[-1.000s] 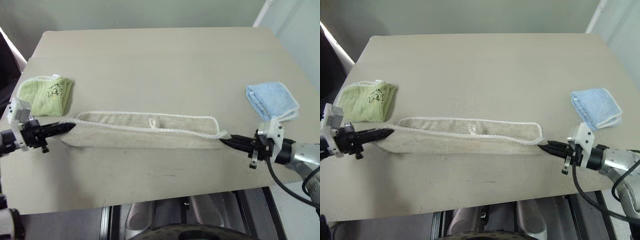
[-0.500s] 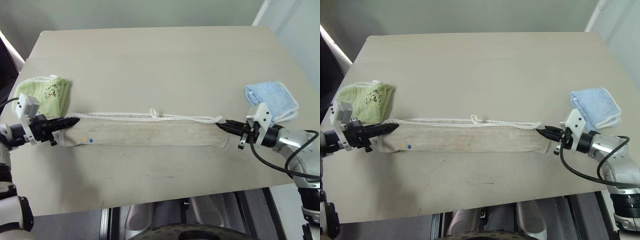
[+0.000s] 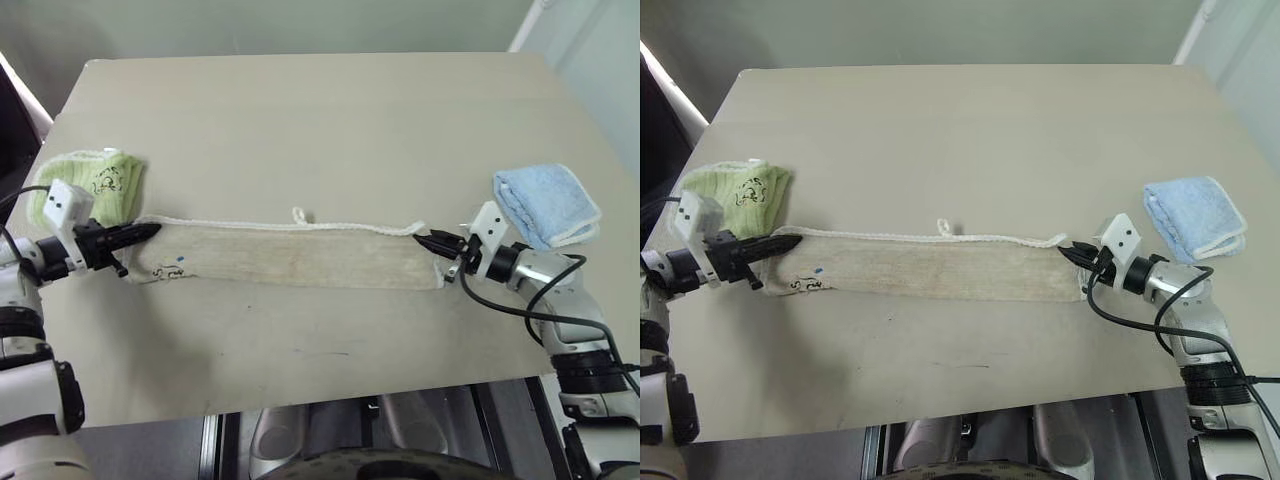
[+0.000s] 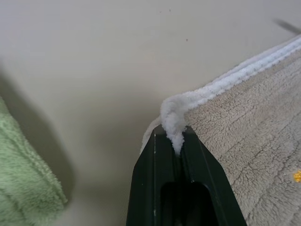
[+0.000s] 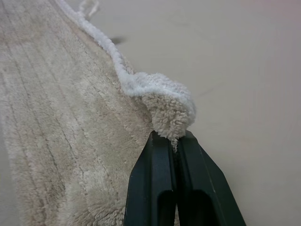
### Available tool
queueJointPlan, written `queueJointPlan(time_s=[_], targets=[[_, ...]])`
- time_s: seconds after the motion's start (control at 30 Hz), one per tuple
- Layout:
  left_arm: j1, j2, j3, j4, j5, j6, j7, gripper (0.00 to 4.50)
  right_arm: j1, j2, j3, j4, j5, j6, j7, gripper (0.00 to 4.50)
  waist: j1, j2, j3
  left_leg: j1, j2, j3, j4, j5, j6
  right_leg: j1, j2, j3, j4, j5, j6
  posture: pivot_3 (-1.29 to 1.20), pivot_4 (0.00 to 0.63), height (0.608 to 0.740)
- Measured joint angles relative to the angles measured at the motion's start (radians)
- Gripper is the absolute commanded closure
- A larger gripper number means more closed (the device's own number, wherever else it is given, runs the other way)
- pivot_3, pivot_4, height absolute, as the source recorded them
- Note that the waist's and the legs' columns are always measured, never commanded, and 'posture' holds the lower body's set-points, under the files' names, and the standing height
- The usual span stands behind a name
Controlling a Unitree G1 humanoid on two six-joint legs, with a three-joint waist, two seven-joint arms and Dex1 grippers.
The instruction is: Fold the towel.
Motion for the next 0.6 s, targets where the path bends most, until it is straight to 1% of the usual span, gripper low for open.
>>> queueJointPlan(time_s=[0.17,0.27,0.33,0.37,0.5,0.6], targets=[[-0.007,-0.002,-0.003,0.021,0.009,-0.004,-0.013,4.48,0.0,0.001,0.0,0.003,-0.003,-0.001,0.0,4.5,0.0,0.0,0.0,0.0,0.0,0.0,0.0,0.0,0.0,0.0,0.0,0.0,0.0,0.0,0.0,0.0,0.15,0.703],[-0.01,-0.013,-0.002,0.026,0.01,-0.008,-0.016,4.48,0.0,-0.018,0.004,0.002,0.002,0.061,0.019,4.5,0.001,0.0,0.0,0.0,0.0,0.0,0.0,0.0,0.0,0.001,0.0,0.0,0.0,0.0,0.0,0.0,0.15,0.703],[-0.01,-0.022,-0.002,0.027,0.011,-0.009,-0.016,4.01,-0.003,-0.026,0.005,0.001,0.017,0.114,0.035,3.99,0.001,0.0,0.0,0.0,0.0,0.0,0.0,0.0,-0.001,0.001,0.0,0.0,0.0,0.0,0.0,0.0,0.15,0.703],[-0.01,-0.023,-0.002,0.029,0.012,-0.009,-0.016,3.8,-0.007,-0.025,0.004,0.001,0.03,0.133,0.04,3.82,0.001,0.0,0.0,0.0,0.0,0.0,0.0,0.001,-0.001,0.001,0.0,0.0,0.0,0.0,0.0,0.0,0.15,0.703],[-0.01,-0.024,-0.001,0.029,0.013,-0.009,-0.013,2.46,-0.036,-0.021,-0.008,0.001,0.08,0.18,0.06,2.5,0.001,0.0,0.0,0.0,0.0,0.0,0.0,0.001,-0.001,0.0,0.0,0.0,0.0,0.0,0.0,0.0,0.15,0.703],[-0.01,-0.025,-0.001,0.029,0.012,-0.009,-0.006,1.4,-0.041,-0.021,-0.011,0.001,0.087,0.185,0.063,1.44,0.0,0.0,0.0,0.0,0.0,0.0,0.0,0.001,-0.001,0.0,0.0,0.0,0.0,0.0,0.0,0.0,0.15,0.703]])
